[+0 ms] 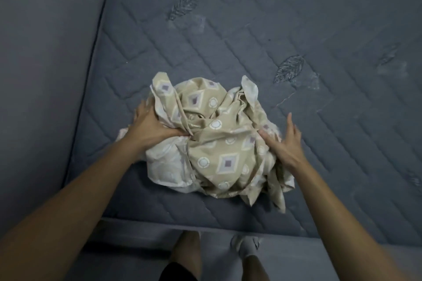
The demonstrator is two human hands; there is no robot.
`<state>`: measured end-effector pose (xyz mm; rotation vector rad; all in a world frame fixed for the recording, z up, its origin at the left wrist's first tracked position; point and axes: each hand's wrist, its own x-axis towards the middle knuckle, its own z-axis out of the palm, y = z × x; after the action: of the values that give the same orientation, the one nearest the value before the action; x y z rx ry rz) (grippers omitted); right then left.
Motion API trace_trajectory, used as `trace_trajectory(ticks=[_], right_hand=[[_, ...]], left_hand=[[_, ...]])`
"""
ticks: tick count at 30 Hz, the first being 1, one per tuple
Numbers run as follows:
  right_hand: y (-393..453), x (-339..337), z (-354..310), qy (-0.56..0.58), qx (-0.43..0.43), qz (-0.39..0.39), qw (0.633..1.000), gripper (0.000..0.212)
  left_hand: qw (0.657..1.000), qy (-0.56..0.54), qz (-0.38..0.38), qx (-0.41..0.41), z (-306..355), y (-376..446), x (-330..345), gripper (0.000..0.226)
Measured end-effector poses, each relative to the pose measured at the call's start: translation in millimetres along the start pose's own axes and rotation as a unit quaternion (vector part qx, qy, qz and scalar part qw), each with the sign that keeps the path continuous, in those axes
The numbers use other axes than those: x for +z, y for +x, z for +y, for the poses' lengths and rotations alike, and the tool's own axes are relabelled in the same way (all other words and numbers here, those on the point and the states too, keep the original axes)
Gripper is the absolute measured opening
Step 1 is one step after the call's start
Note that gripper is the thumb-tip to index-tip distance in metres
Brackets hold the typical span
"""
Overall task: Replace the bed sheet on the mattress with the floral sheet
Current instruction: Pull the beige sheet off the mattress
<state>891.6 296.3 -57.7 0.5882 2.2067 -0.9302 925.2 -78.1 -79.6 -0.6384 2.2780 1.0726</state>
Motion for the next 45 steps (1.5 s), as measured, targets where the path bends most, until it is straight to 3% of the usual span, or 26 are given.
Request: trace_trajectory(ticks=[1, 3, 5, 7, 9, 11, 17, 21, 23, 27, 32, 35, 37, 43, 45], right_hand=[[2, 8, 11, 0.054, 0.028, -0.049, 0.997, 0.129], [-1, 29, 29, 0.178, 0.0, -0.124, 0.976, 0.115], [-15, 49, 32, 0.267, -0.034, -0.18, 0.946, 0.091], [-31, 68, 34, 0.35, -0.013, -0.202, 0.915, 0.077], [-47, 78, 34, 0.381, -0.015, -0.158, 0.911, 0.062], [-65, 70, 38, 0.369, -0.043, -0.105, 0.922, 0.055], [-132, -39, 94, 0.325, -0.067, -0.013, 0.943, 0.092], [-203, -131, 120, 0.349, -0.107, 0.05, 0.93, 0.104], [-246, -169, 131, 0.367, -0.112, 0.082, 0.92, 0.104], [-340, -223, 162, 0.412, -0.114, 0.079, 0.901, 0.063], [-458, -259, 198, 0.38, -0.141, 0.182, 0.896, 0.088], [-514, -249, 219, 0.382, -0.119, 0.305, 0.864, 0.09], [-541, -231, 239, 0.42, -0.098, 0.375, 0.82, 0.088], [-612, -184, 318, 0.5, 0.019, 0.515, 0.696, 0.062], [-629, -179, 336, 0.496, 0.036, 0.529, 0.688, 0.068]], left_hand=[[0.998, -0.04, -0.038, 0.003, -8, 6, 6, 0.137], [0.991, -0.081, -0.107, 0.019, -14, 11, 15, 0.108], [0.985, -0.1, -0.134, 0.034, -8, 10, 19, 0.094], [0.979, -0.144, -0.135, 0.044, 5, -2, 26, 0.083], [0.976, -0.171, -0.127, 0.048, 19, -22, 37, 0.071], [0.977, -0.17, -0.115, 0.048, 36, -48, 55, 0.072], [0.973, -0.174, -0.117, 0.096, 120, -151, 105, 0.107], [0.963, -0.177, -0.159, 0.126, 201, -243, 126, 0.066], [0.959, -0.169, -0.183, 0.137, 235, -288, 125, 0.063], [0.951, -0.155, -0.206, 0.169, 292, -362, 125, 0.07], [0.927, -0.089, -0.286, 0.227, 346, -432, 141, 0.036], [0.895, -0.031, -0.353, 0.273, 369, -470, 163, 0.021], [0.864, 0.003, -0.403, 0.303, 378, -494, 181, 0.024], [0.755, 0.106, -0.541, 0.356, 377, -566, 251, 0.056], [0.731, 0.143, -0.553, 0.373, 375, -579, 270, 0.075]])
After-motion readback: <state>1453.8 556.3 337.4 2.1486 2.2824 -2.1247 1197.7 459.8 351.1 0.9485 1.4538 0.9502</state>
